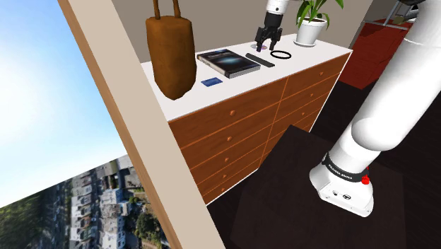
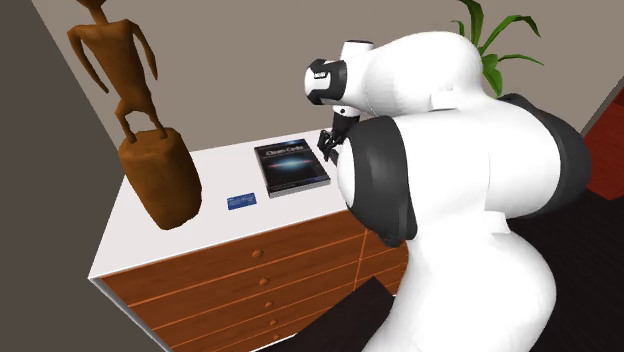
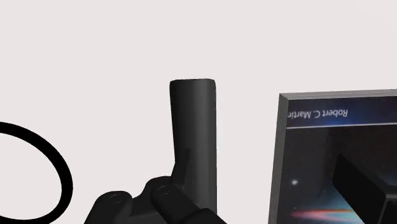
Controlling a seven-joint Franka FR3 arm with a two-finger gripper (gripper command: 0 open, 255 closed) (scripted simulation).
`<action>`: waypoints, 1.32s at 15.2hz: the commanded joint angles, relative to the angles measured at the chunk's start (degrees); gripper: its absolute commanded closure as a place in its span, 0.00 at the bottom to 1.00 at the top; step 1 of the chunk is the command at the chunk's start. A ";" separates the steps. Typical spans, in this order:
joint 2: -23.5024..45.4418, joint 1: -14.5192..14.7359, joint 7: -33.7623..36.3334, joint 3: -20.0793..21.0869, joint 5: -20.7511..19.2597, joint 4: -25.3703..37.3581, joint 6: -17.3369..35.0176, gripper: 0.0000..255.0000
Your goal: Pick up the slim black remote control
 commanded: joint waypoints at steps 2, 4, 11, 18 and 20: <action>7.35 -2.03 -2.62 -1.22 3.06 6.09 -0.56 0.00; 10.91 -3.34 -3.72 -1.56 4.52 9.27 -1.09 0.00; 12.27 -3.43 -4.57 -1.22 5.41 5.57 3.78 0.00; 12.39 -3.43 -4.62 -1.19 5.48 5.35 4.12 1.00; 12.43 -3.46 -4.66 -1.20 5.50 5.40 4.09 1.00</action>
